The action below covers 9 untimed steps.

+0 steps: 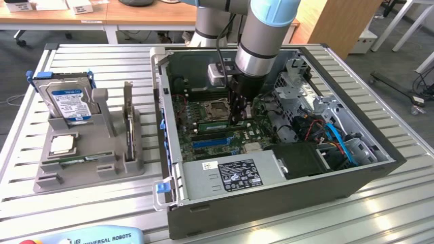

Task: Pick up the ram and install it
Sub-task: 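Insert the ram into the slot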

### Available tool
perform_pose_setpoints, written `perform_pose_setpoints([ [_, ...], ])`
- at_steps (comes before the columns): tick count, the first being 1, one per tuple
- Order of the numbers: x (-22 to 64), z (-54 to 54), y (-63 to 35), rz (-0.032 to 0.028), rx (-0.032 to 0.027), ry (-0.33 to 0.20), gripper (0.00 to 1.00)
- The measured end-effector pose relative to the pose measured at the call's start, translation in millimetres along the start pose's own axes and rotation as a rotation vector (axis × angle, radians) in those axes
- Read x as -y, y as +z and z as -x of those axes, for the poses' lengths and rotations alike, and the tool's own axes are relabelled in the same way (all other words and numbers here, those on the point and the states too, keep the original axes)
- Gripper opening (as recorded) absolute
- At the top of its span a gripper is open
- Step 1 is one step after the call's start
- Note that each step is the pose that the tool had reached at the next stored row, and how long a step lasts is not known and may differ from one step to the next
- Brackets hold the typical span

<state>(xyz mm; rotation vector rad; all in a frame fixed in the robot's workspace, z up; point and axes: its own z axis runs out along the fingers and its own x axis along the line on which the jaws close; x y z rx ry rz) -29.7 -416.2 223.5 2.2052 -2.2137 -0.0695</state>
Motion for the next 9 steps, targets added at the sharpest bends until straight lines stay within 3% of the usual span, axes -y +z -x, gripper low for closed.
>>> perform_pose_setpoints([
  [7,0.0,0.0,0.1,-0.0001,0.0001,0.000,0.11],
  [9,0.0,0.0,0.1,-0.0001,0.0001,0.000,0.18],
])
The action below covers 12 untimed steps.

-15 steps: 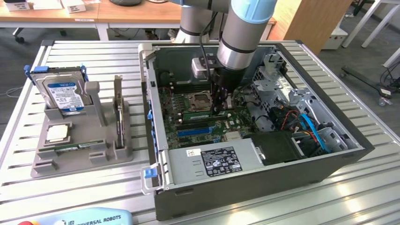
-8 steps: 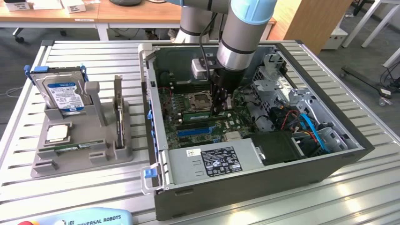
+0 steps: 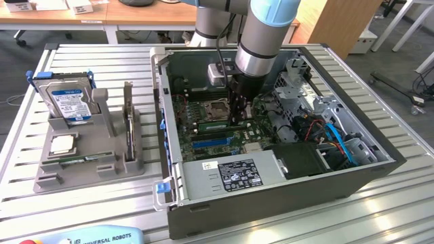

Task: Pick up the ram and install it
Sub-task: 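Insert the ram into the slot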

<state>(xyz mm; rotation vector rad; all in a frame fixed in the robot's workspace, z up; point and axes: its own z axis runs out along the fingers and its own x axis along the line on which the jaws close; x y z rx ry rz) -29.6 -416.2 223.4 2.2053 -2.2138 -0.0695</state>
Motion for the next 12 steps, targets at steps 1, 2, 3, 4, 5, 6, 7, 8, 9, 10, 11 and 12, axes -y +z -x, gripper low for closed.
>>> perform_pose_setpoints([
  [1,0.0,0.0,0.0,0.0000,0.0000,0.000,0.18],
  [2,0.0,0.0,0.0,0.0000,0.0000,0.000,0.18],
  [3,0.0,0.0,0.0,0.0000,0.0000,0.000,0.25],
  [4,0.0,0.0,0.0,0.0000,0.0000,0.000,0.25],
  [5,0.0,0.0,0.0,0.0000,0.0000,0.000,0.25],
  [6,0.0,0.0,0.0,0.0000,0.0000,0.000,0.25],
  [7,0.0,0.0,0.0,0.0000,0.0000,0.000,0.25],
  [8,0.0,0.0,0.0,0.0000,0.0001,0.000,0.25],
  [9,0.0,0.0,-0.2,0.0000,0.0002,0.000,0.25],
  [10,0.0,0.0,-1.0,0.0000,0.0002,0.000,0.25],
  [11,-0.1,0.1,-2.1,-0.0001,0.0001,0.000,0.25],
  [12,-0.2,0.1,-3.7,0.0000,0.0000,0.000,0.25],
])
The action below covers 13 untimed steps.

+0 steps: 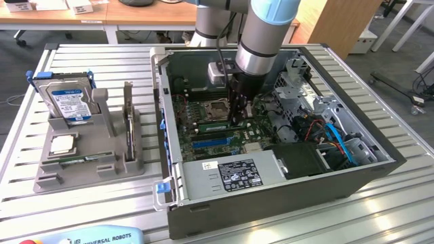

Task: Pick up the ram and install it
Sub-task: 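Insert the ram into the slot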

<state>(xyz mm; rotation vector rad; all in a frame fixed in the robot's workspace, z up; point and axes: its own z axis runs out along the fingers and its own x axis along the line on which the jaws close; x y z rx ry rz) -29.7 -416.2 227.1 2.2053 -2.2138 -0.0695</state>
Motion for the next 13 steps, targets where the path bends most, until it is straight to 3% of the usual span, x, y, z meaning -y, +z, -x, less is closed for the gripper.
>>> perform_pose_setpoints([
  [13,-0.9,0.4,-21.0,0.0000,0.0000,0.000,0.25],
])
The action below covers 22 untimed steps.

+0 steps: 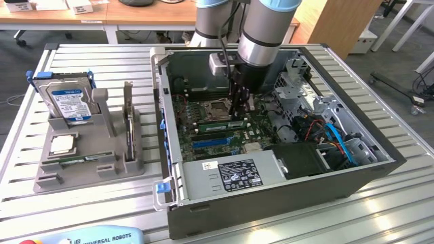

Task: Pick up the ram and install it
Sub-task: 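Insert the ram into the slot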

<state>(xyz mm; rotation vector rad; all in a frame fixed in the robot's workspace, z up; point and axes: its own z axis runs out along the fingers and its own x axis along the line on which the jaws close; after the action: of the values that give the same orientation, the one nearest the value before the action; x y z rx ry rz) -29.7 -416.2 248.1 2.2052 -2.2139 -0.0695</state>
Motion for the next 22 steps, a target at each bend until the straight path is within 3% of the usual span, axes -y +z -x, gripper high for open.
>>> perform_pose_setpoints([
  [22,-0.4,0.2,-8.7,0.0000,-0.0001,0.000,0.25],
])
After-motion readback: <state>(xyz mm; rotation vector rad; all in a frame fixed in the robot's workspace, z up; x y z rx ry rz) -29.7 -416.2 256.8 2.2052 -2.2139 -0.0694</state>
